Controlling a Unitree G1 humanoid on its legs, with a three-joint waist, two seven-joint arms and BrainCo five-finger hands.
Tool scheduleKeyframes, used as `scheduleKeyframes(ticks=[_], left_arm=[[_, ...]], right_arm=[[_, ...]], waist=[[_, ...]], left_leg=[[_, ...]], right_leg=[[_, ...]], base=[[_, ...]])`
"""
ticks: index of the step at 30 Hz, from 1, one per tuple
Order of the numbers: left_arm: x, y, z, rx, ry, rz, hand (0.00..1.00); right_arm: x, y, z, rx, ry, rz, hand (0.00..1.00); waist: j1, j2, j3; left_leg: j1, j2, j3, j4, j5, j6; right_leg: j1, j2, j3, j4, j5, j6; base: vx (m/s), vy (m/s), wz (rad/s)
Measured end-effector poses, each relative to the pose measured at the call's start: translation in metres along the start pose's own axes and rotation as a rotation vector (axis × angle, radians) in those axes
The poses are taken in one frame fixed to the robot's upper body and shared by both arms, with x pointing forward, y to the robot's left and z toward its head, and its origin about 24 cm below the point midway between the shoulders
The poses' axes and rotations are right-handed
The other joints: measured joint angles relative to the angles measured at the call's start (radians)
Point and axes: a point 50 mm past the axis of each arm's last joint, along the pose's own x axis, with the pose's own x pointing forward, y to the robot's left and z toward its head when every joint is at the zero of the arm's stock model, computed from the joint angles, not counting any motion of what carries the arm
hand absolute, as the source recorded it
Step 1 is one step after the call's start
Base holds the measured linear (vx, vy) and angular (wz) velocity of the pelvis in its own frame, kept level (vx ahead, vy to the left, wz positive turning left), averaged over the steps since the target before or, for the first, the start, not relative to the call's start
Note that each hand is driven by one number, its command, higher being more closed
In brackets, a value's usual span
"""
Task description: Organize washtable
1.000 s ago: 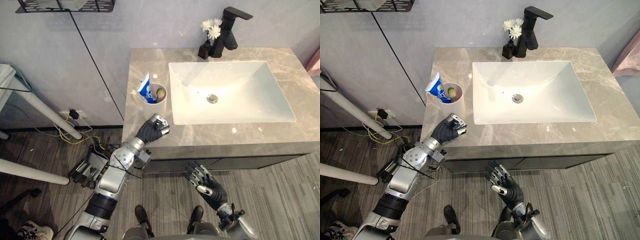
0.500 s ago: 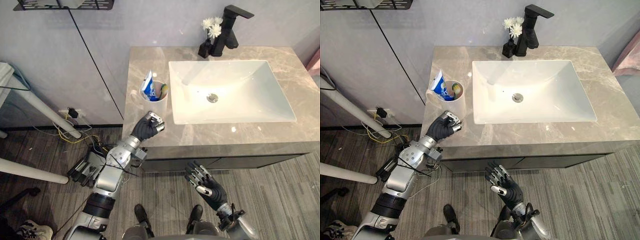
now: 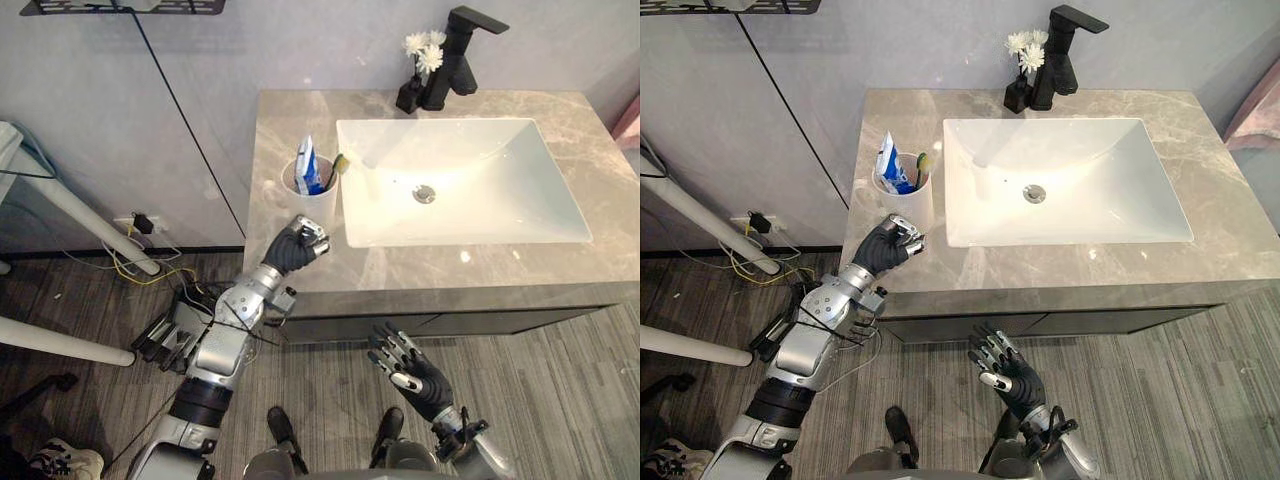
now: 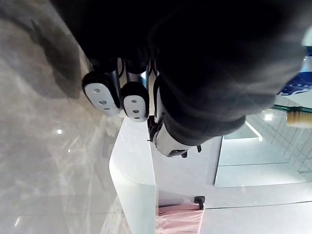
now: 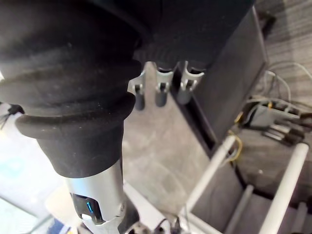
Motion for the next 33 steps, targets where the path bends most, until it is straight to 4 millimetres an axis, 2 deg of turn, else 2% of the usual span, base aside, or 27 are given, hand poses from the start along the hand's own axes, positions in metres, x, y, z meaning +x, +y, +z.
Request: scheduleKeyframes(ticks=[4,9,16,21,28,33], left_arm=[[0.007,-0.011,0.003,-0.006,-0.013,-0.040,1.00],[0.012,-0.013,-0.001,-0.014,0.005,-0.042,1.00],[0.024,-0.016,0.004,-0.004,-0.006,-0.048,1.00],[0.033,-0.009,0.006,0.009,-0.004,-0.004,1.00],[0.049,0.015,0.026,0.029,-0.059,0.102,1.00],[0.052,0.021,0.029,0.042,-0.062,0.128,1.00]], right_arm=[[0.000,0.000,0.000,-0.001,0.001,0.001,0.00],[0.002,0.006,0.004,-0.011,-0.013,0.027,0.00],[0.002,0.005,0.004,-0.016,-0.008,0.028,0.00],[0.003,0.009,0.000,-0.011,0.012,0.047,0.00],[0.002,0.010,-0.002,-0.007,0.019,0.044,0.00],[0.000,0.009,-0.004,-0.001,0.024,0.038,0.00]], waist=[[0.001,0.000,0.000],[-0.003,0.000,0.000],[-0.009,-0.002,0.002],[-0.021,-0.004,0.012],[-0.023,-0.005,0.029],[-0.023,-0.005,0.030]], left_leg=[[-0.001,0.000,0.003,0.000,0.000,0.000],[-0.004,0.000,0.010,0.000,0.000,0.001],[-0.004,0.000,0.012,0.000,0.000,0.001],[-0.005,0.001,0.013,0.000,0.000,0.001],[-0.011,0.002,0.027,0.001,0.000,0.001],[-0.013,0.002,0.025,0.000,0.000,0.001]], right_leg=[[-0.003,0.000,0.004,0.001,0.000,0.000],[-0.013,-0.001,0.012,0.004,0.001,-0.001],[-0.015,-0.001,0.014,0.004,0.001,-0.001],[-0.017,0.000,0.016,0.004,0.002,-0.002],[-0.034,0.002,0.033,0.005,0.008,-0.007],[-0.034,0.001,0.030,0.005,0.008,-0.007]], base=[[0.00,0.000,0.00],[0.01,-0.006,-0.05],[0.00,0.000,0.00],[0.00,0.000,0.00],[0.02,-0.007,-0.06],[0.01,-0.002,0.00]])
